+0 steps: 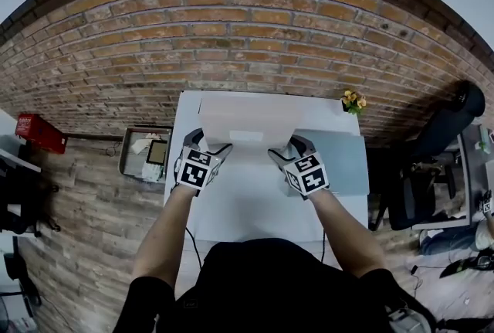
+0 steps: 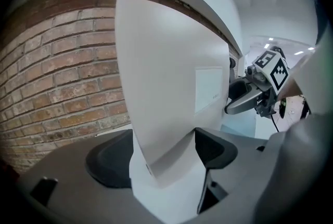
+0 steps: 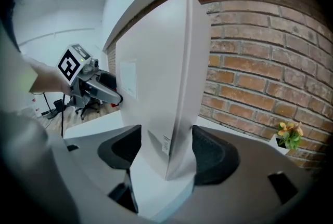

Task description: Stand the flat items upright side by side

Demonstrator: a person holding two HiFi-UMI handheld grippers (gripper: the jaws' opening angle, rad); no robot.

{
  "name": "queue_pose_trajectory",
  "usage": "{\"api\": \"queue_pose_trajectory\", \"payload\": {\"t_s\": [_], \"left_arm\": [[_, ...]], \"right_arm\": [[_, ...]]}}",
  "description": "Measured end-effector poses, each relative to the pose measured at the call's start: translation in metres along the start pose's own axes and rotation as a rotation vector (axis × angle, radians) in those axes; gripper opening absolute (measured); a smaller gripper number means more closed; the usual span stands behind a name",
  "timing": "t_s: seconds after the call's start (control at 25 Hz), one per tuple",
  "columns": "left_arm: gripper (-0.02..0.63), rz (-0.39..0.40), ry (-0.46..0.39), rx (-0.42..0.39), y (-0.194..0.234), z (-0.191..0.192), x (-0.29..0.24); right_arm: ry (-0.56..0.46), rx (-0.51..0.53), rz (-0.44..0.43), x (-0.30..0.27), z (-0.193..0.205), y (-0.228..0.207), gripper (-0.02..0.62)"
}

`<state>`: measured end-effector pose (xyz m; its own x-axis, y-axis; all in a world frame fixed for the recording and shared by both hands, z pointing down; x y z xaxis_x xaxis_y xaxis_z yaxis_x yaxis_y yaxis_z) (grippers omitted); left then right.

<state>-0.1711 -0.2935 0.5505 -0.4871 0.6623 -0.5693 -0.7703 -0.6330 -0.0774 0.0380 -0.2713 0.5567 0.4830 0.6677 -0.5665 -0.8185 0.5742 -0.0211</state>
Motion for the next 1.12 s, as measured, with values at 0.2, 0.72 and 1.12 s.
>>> {"api": "queue_pose_trajectory", "payload": {"t_s": [0.2,0.72,1.12], "left_arm": [[0.39,-0.024,0.021,0.028,-0.005,0.006,0.002],[0.39,-0.043,-0.045,0.107,-0.005,0.006,0.018],[0.39,-0.011,-0.075,0.09,0.0,0.008,0.034]], "right_arm": [[-0.008,-0.031,-0.028,0.003,0.003,-0.004,0.336],[-0.043,-0.085,-0.052,0.019,0.003,-0.013,0.367],[-0.073,-0.071,-0.084,0.015,-0.011,0.003,0.402]]}}
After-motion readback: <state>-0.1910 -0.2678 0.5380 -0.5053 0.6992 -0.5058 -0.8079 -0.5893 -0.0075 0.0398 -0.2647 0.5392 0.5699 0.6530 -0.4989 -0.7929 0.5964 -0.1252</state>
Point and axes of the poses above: the fingertips, and each gripper's own axes: x backward along the fingers, y to its left, z out of its underside, the point moved 4 cm from there along x, backward along the fingers, and after that the axes turned 3 degrees about -x, right-handed, at the moved point
